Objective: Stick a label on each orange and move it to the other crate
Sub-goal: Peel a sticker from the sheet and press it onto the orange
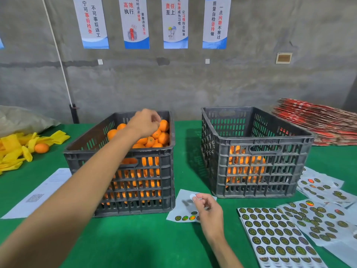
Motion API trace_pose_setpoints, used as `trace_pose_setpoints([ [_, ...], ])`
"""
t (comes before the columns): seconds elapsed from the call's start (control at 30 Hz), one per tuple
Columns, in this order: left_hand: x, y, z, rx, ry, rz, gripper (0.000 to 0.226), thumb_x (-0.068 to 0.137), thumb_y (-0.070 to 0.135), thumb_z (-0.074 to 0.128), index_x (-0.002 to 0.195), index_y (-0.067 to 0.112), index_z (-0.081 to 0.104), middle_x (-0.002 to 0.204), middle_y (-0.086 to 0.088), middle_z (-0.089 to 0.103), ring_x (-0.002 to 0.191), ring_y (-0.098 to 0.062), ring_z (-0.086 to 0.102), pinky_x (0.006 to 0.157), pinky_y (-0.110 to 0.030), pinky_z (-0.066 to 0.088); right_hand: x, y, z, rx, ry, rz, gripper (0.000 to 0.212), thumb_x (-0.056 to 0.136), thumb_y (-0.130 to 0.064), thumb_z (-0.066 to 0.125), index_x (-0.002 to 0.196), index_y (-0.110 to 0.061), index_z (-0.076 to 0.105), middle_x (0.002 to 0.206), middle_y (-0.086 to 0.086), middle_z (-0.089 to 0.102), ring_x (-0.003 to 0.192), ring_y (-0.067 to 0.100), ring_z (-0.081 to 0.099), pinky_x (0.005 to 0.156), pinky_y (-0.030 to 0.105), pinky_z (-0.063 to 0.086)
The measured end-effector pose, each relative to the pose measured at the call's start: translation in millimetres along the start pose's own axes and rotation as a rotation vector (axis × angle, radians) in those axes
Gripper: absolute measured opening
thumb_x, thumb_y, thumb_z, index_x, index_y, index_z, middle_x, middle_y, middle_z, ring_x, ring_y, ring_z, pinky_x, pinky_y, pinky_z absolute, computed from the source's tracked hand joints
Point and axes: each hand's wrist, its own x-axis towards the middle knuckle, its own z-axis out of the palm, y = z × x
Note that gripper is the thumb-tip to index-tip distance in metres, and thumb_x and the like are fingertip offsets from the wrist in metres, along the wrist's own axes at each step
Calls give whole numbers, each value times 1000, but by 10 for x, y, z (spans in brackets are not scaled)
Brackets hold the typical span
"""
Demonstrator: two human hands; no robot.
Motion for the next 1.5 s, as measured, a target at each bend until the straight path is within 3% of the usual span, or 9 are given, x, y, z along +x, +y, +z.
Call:
trace_pose_setpoints([
  [0.1,186,-77,172,104,-476,-97,33,97,11,63,121,32,68,134,-5,61,119,-27,61,96,-47,55,11,16,17,-14,-7,-3,12,94,-30,73,85,-38,73,59,-10,51,54,5,39,51,22,37],
  [0.23,248,-111,371,362,-757,-180,45,101,20,53,141,38,57,159,1,41,141,-30,42,114,-47,40,17,10,21,-31,-1,19,6,93,-31,73,92,-37,76,60,-6,56,54,5,45,52,20,42],
  [0.57,283,-303,458,502,-841,-441,72,91,53,64,153,22,45,164,-5,36,144,-31,43,96,-46,41,1,11,50,-9,-49,83,12,98,-22,68,103,-31,74,85,-16,77,64,3,67,51,15,48],
  [0.73,347,-398,536,415,-733,-486,68,103,55,43,162,26,25,170,4,20,153,-25,25,117,-47,28,29,74,40,-123,-61,98,19,97,-26,69,109,-41,72,98,-17,74,84,11,68,63,21,57],
  [0.83,358,-372,528,529,-736,-487,64,98,41,61,154,16,42,162,-8,36,142,-32,43,98,-44,41,25,97,39,-130,-75,103,25,95,-28,71,116,-42,71,102,-11,72,88,10,65,60,17,53],
  [0.97,338,-336,503,685,-678,-415,59,96,30,61,153,20,46,159,-8,40,141,-31,45,110,-43,42,22,98,36,-85,-100,95,35,99,-28,65,123,-52,62,103,-14,72,91,10,67,66,25,59],
  [1.23,295,-374,488,538,-622,-391,46,87,27,71,128,9,62,132,-9,60,115,-31,61,98,-44,52,-12,128,28,-114,-140,68,39,102,-45,55,140,-48,50,135,-29,55,101,-6,65,71,17,56],
  [1.37,286,-253,418,165,6,-221,57,88,40,69,139,20,52,132,-18,53,113,-42,60,94,-48,53,-40,62,8,-150,-148,70,57,94,-70,37,148,-51,36,132,-24,60,107,-15,59,74,8,50],
  [1.5,65,105,295,-278,345,110,55,97,48,62,149,36,48,129,-13,54,123,-30,52,102,-38,42,-74,-110,-4,-117,-132,24,40,103,-65,27,143,-65,26,118,-60,45,105,-37,41,87,3,42],
])
